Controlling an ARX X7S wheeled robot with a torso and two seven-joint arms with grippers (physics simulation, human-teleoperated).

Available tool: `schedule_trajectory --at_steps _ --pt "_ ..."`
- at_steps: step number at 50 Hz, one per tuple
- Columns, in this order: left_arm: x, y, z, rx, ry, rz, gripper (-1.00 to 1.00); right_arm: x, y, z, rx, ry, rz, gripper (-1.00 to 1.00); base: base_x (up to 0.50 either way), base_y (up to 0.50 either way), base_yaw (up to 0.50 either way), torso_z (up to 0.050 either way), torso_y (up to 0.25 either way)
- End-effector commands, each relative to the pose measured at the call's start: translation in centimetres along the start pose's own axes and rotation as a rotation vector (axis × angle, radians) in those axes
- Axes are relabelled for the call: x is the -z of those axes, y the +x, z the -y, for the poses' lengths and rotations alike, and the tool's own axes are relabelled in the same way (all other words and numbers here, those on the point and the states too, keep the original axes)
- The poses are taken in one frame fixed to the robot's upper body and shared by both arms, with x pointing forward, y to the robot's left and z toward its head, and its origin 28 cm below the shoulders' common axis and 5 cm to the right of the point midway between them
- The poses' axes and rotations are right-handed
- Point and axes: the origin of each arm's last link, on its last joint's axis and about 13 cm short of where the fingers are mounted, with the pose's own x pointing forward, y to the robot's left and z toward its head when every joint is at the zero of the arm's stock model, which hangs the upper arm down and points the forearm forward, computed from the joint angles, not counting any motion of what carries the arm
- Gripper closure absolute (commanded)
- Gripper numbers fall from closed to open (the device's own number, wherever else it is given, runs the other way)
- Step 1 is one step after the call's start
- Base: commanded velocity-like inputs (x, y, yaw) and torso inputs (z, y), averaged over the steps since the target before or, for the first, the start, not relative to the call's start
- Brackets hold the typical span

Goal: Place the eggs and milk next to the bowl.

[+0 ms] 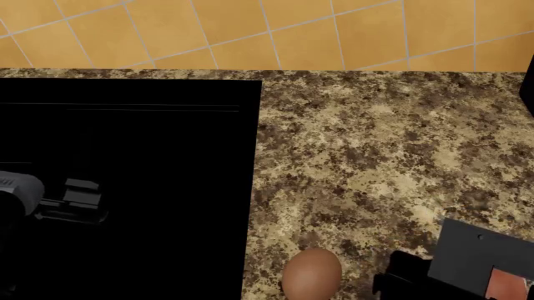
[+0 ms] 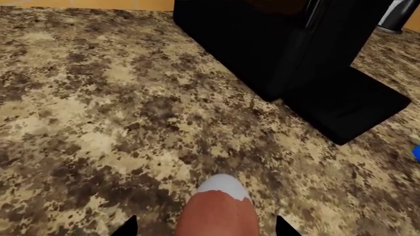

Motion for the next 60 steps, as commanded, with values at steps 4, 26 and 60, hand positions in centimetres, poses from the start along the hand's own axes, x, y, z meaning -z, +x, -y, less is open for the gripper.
schedule_trajectory --at_steps 4,26,60 --pt "0.2 0.4 -0.2 -0.031 0.011 0.018 -1.00 0.6 1.7 -0.2 0.012 0.016 -0.039 -1.00 0.00 0.00 0.00 0.000 0.000" --pt "0.6 0.5 -0.1 -0.027 0.011 0.009 -1.00 1.6 3.0 -0.5 0.023 0.010 -0.086 -1.00 0.00 0.00 0.00 0.000 0.000" --pt "0.5 0.5 0.1 -0.019 0.010 0.014 -1.00 1.0 2.5 -0.2 0.041 0.016 -0.032 1.00 0.00 0.00 0.00 0.000 0.000"
